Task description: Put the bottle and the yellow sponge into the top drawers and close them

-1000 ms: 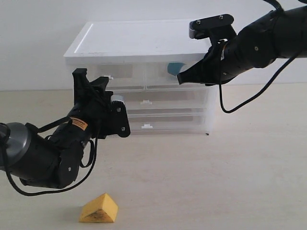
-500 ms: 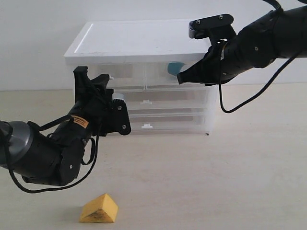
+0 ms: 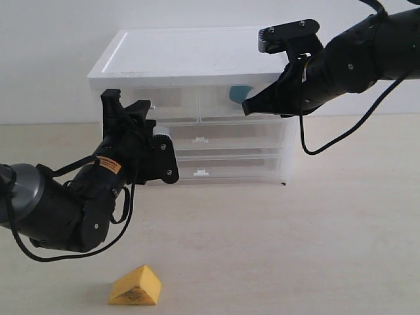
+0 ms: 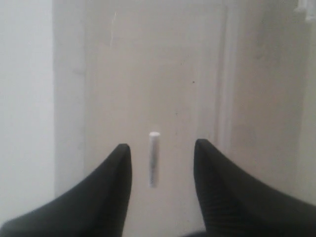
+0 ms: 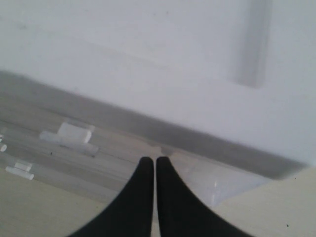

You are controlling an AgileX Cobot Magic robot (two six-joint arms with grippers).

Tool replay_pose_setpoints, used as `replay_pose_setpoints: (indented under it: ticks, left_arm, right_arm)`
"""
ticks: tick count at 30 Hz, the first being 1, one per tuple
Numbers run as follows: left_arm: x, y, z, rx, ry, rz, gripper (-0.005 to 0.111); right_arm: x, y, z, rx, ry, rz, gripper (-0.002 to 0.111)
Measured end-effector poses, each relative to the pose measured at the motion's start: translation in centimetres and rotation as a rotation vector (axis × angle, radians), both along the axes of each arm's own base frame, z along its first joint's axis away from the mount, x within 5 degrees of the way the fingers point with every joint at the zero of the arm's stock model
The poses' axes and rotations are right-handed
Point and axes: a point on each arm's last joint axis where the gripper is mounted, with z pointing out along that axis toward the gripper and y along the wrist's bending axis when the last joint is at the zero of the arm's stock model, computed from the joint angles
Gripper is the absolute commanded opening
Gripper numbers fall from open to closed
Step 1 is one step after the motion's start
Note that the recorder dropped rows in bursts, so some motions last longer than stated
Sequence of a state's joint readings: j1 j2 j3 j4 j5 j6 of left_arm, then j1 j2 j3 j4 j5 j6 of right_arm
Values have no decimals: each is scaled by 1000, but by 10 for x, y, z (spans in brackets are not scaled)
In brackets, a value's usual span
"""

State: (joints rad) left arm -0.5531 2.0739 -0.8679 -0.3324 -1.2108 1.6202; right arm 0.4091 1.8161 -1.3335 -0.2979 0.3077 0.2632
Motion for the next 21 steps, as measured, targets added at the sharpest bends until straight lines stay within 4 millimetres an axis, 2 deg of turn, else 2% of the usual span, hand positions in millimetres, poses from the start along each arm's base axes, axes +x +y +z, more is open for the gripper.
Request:
replay_pose_setpoints:
  ticks: [21]
  left_arm:
    - [7,-4,8,-18,-33,-4,38]
  right_arm:
    - [0,0,0,-1,0,1,0]
